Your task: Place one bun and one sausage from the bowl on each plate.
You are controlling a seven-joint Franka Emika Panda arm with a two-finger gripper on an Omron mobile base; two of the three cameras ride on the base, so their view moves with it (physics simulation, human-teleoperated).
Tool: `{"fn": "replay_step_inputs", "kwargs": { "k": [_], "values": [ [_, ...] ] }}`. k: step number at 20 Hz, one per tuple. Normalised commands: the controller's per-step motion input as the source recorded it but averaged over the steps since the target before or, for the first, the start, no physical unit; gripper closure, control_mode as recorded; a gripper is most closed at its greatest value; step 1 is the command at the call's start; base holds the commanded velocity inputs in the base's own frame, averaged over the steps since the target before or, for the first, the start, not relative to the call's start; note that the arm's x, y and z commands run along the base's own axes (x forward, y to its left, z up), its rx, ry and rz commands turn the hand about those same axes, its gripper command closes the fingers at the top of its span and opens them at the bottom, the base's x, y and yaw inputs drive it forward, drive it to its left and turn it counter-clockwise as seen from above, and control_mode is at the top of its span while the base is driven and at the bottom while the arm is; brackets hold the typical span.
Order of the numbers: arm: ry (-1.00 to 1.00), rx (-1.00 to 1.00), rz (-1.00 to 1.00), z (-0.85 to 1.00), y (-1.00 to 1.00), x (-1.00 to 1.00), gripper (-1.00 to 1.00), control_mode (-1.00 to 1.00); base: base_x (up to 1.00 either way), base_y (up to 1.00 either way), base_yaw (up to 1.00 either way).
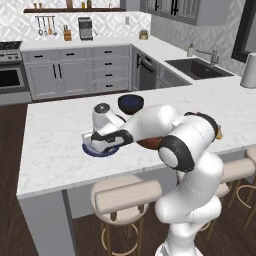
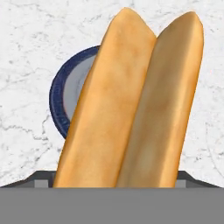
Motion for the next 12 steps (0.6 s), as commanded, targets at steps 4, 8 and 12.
{"fn": "replay_step_inputs", "kwargs": {
  "k": [4, 8, 12],
  "values": [
    [0.05, 0.0, 0.03, -0.44, -0.05, 0.96, 1.0, -1.0, 0.0, 0.0, 0.0],
    [0.05, -0.05, 0.01, -0.53, -0.01, 0.42, 1.0, -1.0, 0.0, 0.0, 0.0],
    [0.05, -0.09, 0.02, -0.69, 0.0, 0.22, 1.0, -1.0, 0.0, 0.0, 0.0]
  ]
}}
